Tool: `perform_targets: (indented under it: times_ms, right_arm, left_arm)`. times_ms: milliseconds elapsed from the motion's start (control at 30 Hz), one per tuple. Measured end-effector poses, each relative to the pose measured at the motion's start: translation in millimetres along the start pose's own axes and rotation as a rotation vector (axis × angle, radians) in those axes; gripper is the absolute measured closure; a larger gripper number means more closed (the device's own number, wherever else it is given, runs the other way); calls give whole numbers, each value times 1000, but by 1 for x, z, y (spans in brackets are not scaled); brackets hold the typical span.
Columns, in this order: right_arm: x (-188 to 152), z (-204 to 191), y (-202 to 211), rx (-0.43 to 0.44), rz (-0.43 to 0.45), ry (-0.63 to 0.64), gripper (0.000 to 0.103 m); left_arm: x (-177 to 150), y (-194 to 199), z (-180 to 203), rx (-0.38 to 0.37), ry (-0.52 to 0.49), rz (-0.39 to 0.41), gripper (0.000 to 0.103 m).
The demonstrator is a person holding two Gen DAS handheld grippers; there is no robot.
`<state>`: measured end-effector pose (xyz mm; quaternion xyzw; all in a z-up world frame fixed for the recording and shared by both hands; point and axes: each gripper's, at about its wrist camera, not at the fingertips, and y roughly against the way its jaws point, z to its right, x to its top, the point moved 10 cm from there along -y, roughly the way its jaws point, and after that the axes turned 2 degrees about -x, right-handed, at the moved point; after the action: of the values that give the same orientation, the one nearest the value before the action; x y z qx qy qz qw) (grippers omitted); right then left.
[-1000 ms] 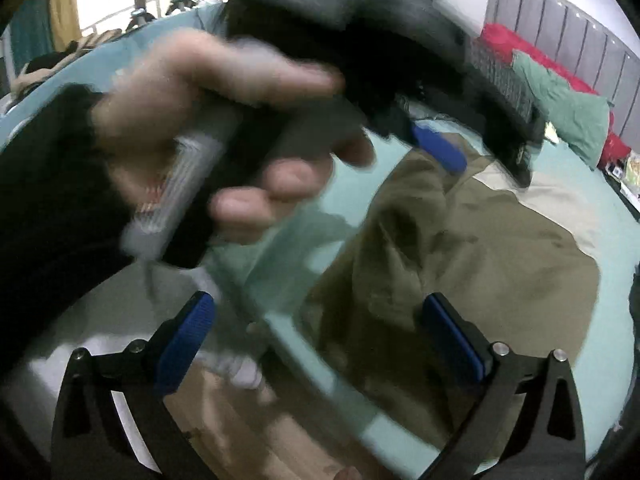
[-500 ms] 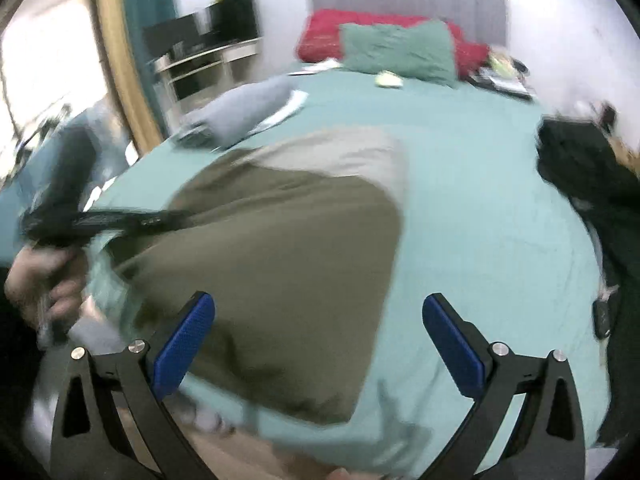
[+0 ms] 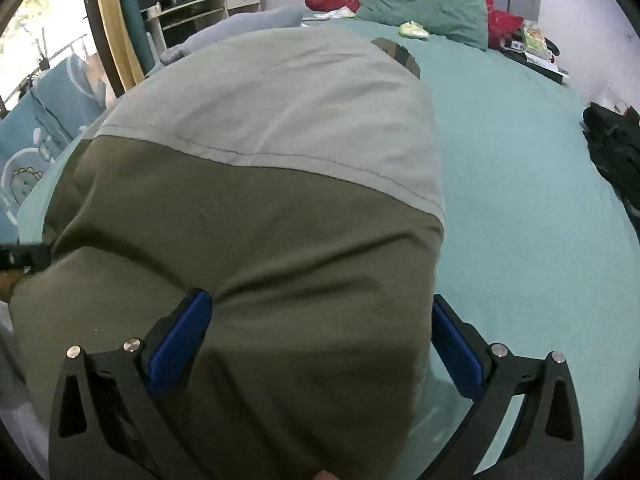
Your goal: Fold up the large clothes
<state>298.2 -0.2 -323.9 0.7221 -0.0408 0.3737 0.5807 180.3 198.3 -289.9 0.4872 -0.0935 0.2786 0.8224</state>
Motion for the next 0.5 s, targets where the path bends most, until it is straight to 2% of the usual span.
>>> perform_targets:
  times_ms: [33,67,133,200,300,333,400,500]
  right_arm:
    - [1,2,1,9,1,-6,0]
    - [1,3,2,27,5,-19,0]
    - [3,4,10,49,20,-19,0]
    - [13,6,27,45,76,-1,0]
    - [23,19,55,75,150,-65,0]
    - [21,27,59,98,145,-108,0]
    - [4,37,53,212,65,-231,0]
    - [-27,31,31,364,-30,-319,0]
  left_arm:
    - [7,4,-1,-2,15,28,53]
    - [17,11,0,-13,30,70,50]
    - [37,17,10,-20,5,115,50]
    - [54,17,32,-24,-72,136,50]
    - [57,0,58,-20,-147,104,50]
    - [54,-7,61,-17,-152,93,50]
    - [43,-17,61,-33,-131,64,49]
    - [27,-24,46,-18,-86,48,48]
